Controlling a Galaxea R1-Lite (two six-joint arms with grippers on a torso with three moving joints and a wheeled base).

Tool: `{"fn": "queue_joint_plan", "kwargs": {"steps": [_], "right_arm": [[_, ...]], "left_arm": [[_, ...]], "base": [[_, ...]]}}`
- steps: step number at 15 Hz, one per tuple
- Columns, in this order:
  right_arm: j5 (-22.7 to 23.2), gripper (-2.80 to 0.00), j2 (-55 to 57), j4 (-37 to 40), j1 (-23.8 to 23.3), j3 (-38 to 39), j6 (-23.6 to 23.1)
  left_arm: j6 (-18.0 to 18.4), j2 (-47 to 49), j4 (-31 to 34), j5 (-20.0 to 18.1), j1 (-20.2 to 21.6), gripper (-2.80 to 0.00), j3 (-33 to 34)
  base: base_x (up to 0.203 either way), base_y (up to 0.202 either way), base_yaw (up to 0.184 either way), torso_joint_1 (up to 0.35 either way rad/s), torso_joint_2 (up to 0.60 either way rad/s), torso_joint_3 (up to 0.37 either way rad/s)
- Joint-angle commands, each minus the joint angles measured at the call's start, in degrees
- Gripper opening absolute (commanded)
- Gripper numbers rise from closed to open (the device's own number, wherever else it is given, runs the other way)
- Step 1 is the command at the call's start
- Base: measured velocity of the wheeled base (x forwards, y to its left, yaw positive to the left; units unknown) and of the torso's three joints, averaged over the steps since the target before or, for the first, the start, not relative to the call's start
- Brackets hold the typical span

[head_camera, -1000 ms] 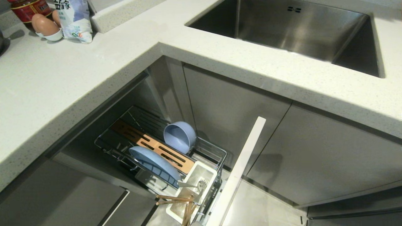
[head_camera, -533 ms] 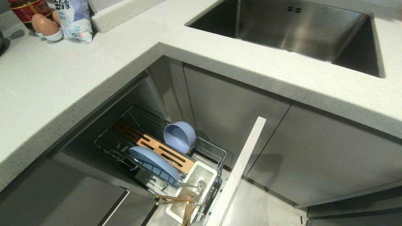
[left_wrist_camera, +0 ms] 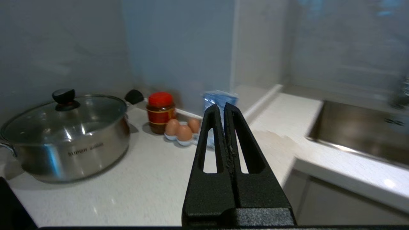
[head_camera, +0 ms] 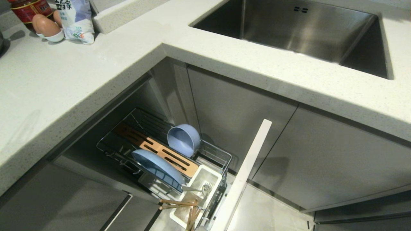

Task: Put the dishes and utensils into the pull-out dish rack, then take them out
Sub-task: Take the plate out of the cupboard

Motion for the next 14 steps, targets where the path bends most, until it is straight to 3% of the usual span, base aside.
{"fn": "queue_joint_plan", "kwargs": {"steps": [1, 2, 4, 6, 10, 14], "right_arm": [[0.00, -2.80, 0.00, -0.01, 0.00, 0.00, 0.00], [0.00, -2.80, 0.00, -0.01, 0.00, 0.00, 0.00], [0.00, -2.80, 0.00, -0.01, 0.00, 0.05, 0.00], [0.00, -2.80, 0.00, -0.01, 0.00, 0.08, 0.00], [0.00, -2.80, 0.00, -0.01, 0.00, 0.00, 0.00], [0.00, -2.80, 0.00, -0.01, 0.00, 0.00, 0.00]], "left_arm": [[-0.19, 11.99, -1.20, 3.39, -0.77, -2.80, -3.48], [-1.43, 15.60, -3.23, 7.35, -2.86, -2.80, -4.21], [-6.41, 20.01, -6.12, 14.65, -11.00, -2.80, -4.95], [-12.37, 22.58, -6.61, 18.45, -20.85, -2.80, -5.12], [-20.82, 25.90, -4.01, 21.76, -38.05, -2.80, -3.54], [-25.08, 27.14, -1.31, 23.07, -47.76, -2.80, -0.48]], "base": [[0.000, 0.000, 0.000, 0.000, 0.00, 0.000], [0.000, 0.000, 0.000, 0.000, 0.00, 0.000], [0.000, 0.000, 0.000, 0.000, 0.00, 0.000], [0.000, 0.000, 0.000, 0.000, 0.00, 0.000], [0.000, 0.000, 0.000, 0.000, 0.00, 0.000], [0.000, 0.000, 0.000, 0.000, 0.00, 0.000]]}}
